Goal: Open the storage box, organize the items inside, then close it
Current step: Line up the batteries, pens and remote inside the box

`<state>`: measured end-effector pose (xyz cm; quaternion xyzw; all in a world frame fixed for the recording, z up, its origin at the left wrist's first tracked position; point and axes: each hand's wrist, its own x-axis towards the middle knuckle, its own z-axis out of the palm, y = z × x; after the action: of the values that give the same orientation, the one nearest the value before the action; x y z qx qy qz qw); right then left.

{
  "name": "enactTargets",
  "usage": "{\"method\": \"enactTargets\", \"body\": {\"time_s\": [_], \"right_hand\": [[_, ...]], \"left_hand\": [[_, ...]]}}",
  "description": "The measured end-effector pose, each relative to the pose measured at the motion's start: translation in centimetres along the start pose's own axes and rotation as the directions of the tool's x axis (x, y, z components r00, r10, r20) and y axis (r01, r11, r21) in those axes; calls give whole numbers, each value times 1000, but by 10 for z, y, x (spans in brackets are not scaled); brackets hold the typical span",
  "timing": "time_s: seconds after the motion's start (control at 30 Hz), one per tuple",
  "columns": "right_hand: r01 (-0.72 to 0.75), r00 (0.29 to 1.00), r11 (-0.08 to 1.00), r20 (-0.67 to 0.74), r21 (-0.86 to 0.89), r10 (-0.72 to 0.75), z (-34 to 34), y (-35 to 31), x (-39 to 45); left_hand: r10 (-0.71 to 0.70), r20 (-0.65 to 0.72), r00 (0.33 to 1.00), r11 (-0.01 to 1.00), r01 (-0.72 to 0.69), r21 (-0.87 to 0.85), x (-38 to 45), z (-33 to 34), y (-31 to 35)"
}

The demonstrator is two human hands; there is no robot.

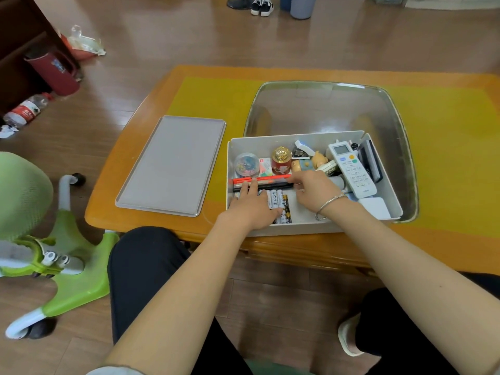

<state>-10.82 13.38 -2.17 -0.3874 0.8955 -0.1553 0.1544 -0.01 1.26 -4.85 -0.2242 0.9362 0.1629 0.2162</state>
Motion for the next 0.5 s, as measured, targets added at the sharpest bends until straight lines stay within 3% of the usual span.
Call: {"method": "enactTargets", "body": {"time_s": [0.13,0.27,0.5], "right_hand": [[2,977,991,-212,135,27,-24,18,-15],[-134,904,987,-397,88,159,-49,51,-31],[-360,891,917,-353,-170,285,-54,77,-38]], "left_hand": [[5,-13,1000,1000,-6,-12,0,1,-1],[19,-11,1000,1000,-19,-7,0,0,-2],[35,-60,998,999,-33,24,0,-2,2]]}}
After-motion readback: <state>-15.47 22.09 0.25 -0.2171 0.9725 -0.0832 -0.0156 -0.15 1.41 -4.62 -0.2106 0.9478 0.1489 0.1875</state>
